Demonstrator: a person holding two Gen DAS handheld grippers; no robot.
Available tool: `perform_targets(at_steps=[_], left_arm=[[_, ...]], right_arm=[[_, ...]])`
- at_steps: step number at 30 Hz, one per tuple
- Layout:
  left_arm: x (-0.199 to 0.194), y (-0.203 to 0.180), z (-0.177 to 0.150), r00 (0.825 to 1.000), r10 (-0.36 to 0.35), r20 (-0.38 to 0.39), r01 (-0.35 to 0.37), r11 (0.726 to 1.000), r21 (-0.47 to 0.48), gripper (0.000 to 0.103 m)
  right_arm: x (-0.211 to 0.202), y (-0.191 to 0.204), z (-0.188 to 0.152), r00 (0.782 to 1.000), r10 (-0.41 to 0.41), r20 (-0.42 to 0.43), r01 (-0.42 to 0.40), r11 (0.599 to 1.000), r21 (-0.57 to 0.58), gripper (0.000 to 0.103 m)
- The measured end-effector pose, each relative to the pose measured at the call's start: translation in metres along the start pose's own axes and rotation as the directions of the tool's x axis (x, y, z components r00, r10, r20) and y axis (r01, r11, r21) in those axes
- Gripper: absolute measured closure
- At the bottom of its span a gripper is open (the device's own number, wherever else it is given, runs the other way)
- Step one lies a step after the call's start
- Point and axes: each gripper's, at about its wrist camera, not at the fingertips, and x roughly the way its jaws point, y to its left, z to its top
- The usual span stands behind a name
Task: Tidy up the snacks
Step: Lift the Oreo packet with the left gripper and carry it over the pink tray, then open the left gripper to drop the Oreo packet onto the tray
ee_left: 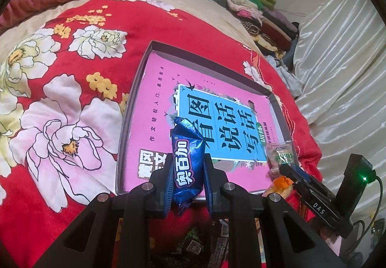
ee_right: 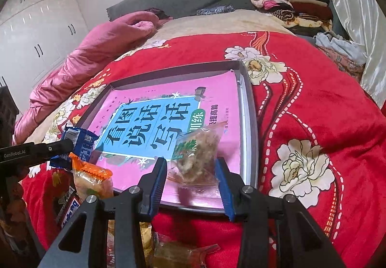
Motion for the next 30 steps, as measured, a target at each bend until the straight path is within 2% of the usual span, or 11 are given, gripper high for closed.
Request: perform_targets(at_steps=[17,30], left_arm=[[-0.001,0.007,0.0,1.0,0.017,-0.006,-0.018,1.0,-0.011,0.078],[-0.006,0.011,-0.002,0.999,0.039,-0.007,-0.039,0.999,-0.005,0.068]], right_arm=[[-0.006,-0.005,0.001,1.0,0.006,0.01,-0.007,1.0,0.028,0.059],[-0.011,-0.008,0.003,0.999,0.018,0.032,-0.02,0.999,0.05,0.051]])
